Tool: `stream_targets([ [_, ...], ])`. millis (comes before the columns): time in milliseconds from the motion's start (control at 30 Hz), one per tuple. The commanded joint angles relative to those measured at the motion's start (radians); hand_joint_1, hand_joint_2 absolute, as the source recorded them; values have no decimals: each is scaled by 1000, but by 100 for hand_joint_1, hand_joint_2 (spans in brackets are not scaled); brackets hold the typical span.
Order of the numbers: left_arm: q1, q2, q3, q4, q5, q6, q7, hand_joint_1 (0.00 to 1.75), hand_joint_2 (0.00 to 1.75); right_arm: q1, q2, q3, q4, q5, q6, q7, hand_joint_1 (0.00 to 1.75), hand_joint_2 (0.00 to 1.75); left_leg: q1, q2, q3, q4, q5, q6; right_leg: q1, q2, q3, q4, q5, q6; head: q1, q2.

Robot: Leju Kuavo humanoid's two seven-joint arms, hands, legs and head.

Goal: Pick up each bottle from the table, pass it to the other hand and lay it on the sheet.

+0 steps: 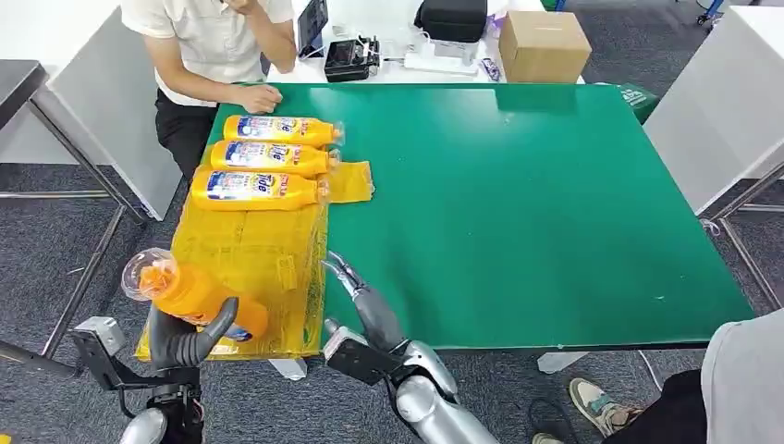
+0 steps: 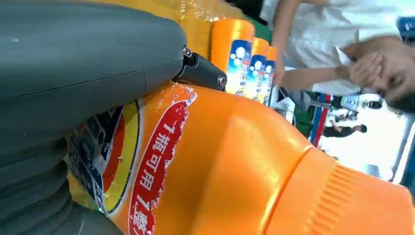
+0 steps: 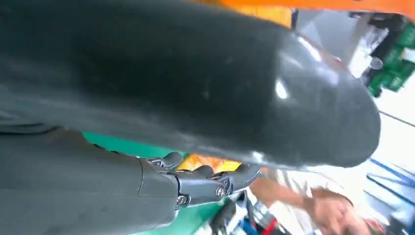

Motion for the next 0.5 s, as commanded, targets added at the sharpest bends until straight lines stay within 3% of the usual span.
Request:
stream_targets([
  [33,-454,-7,-240,540,-258,72,56,175,175,126,-136,-94,-196,-151,-73,-131,0,0,0,-17,2,-1,3,0,0,-19,1,-1,-3,0,1,0],
  [100,-531,-8,-296,620,-316,69,77,175,175,131,-142,-80,-219,-210,-95,-131,0,0,-1,-22,2,-3,5,1,-1,-23,2,-2,-2,0,0,0],
  [167,-576,20,-364,660,-388,28,131,175,175,125,-111,-95,-177,-243,-66,-131,0,0,0,-14,-1,-1,3,1,0,-15,0,-1,0,0,1,0],
  [233,-573,24,-360,658,-388,27,130,175,175,120,-101,-91,-166,-238,-72,-131,0,0,-1,-11,2,-2,4,1,-1,-13,10,-1,1,2,0,0],
  [333,-577,42,-398,661,-447,5,165,175,175,114,-102,-82,-155,-255,-50,-131,0,0,-1,-6,2,-1,3,1,-1,-7,9,-1,2,2,0,0],
  [500,-679,39,-422,863,-501,-66,219,175,175,90,-81,-65,-121,-277,-18,-131,0,0,-1,-5,3,-2,3,1,-1,-7,9,-1,2,2,0,0],
])
